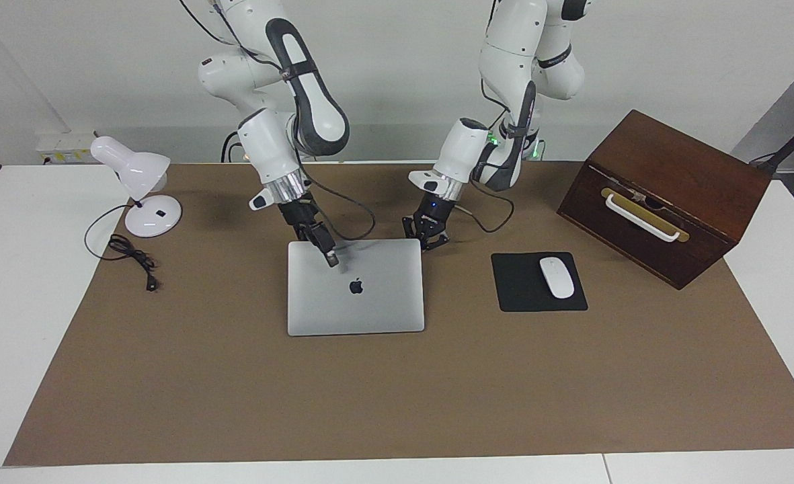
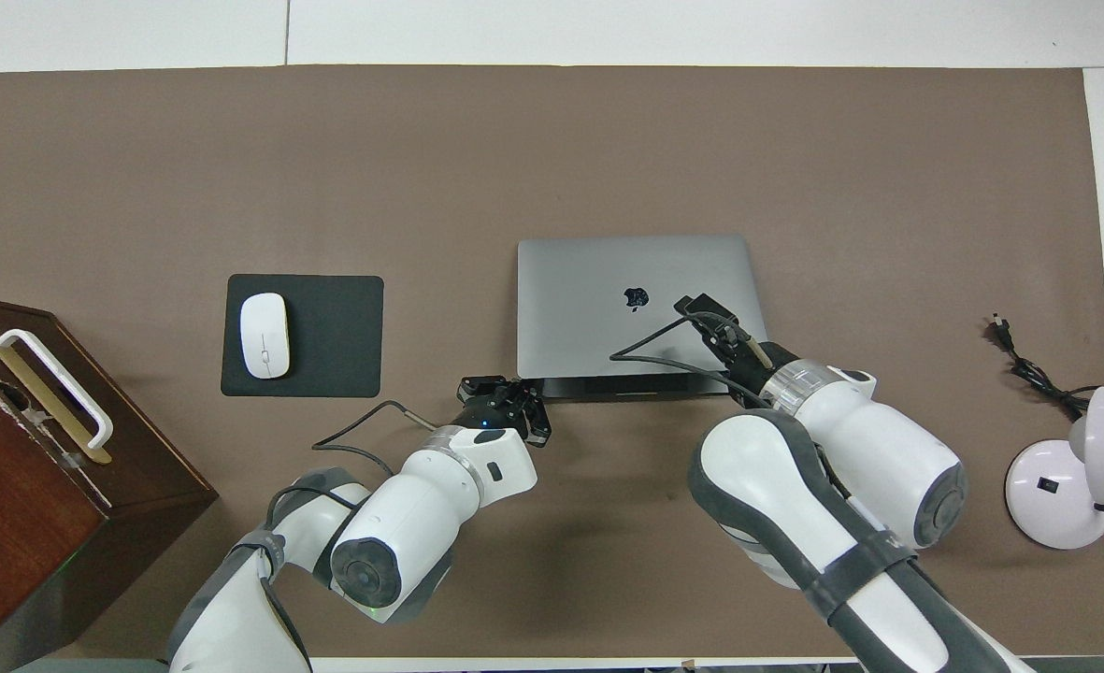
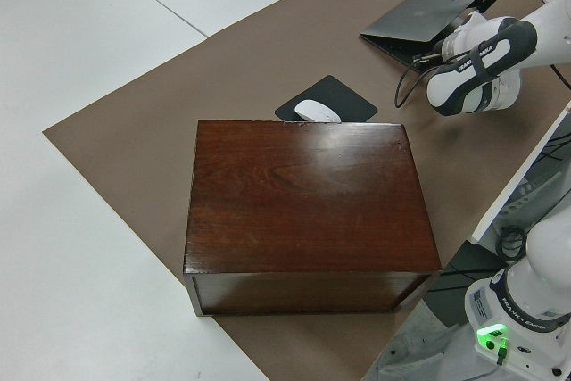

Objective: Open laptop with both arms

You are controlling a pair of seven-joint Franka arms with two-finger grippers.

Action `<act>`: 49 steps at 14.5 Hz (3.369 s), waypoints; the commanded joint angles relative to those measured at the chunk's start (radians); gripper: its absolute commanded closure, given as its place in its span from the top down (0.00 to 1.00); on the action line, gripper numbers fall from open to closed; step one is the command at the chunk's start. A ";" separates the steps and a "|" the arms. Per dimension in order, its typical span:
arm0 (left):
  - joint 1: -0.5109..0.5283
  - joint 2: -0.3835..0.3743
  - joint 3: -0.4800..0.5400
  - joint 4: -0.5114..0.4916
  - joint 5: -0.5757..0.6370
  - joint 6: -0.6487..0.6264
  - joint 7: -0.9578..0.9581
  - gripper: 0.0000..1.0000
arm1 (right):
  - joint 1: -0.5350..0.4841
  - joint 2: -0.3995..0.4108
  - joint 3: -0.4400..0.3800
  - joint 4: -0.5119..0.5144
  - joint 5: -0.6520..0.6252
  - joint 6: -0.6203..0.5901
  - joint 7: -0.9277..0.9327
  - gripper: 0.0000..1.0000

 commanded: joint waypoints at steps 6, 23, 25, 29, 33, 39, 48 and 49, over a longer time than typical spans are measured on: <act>-0.023 0.038 0.019 0.022 0.006 0.020 0.031 0.00 | -0.001 0.081 0.004 0.179 0.040 0.012 -0.047 1.00; -0.023 0.040 0.021 0.023 0.004 0.020 0.032 0.00 | -0.087 0.219 0.001 0.521 0.022 -0.043 -0.060 1.00; -0.023 0.040 0.021 0.023 0.004 0.020 0.031 0.00 | -0.084 0.220 0.002 0.518 0.022 -0.043 -0.058 1.00; -0.020 0.040 0.021 0.023 0.004 0.020 0.031 0.00 | -0.011 0.195 0.002 0.523 0.011 -0.020 -0.060 1.00; -0.008 0.038 0.019 0.057 -0.007 0.018 0.011 0.00 | 0.115 0.119 0.011 0.567 0.008 0.035 -0.023 1.00; 0.032 -0.081 0.019 0.056 -0.007 -0.115 -0.023 0.00 | -0.062 0.225 0.010 0.788 -0.444 -0.037 -0.136 1.00; 0.146 -0.346 0.025 0.155 -0.005 -0.714 -0.001 0.00 | -0.409 0.165 -0.006 0.932 -0.895 -0.894 -0.147 1.00; 0.175 -0.362 0.025 0.195 -0.005 -0.808 0.017 0.00 | -0.430 0.148 -0.010 0.934 -0.956 -0.986 -0.147 1.00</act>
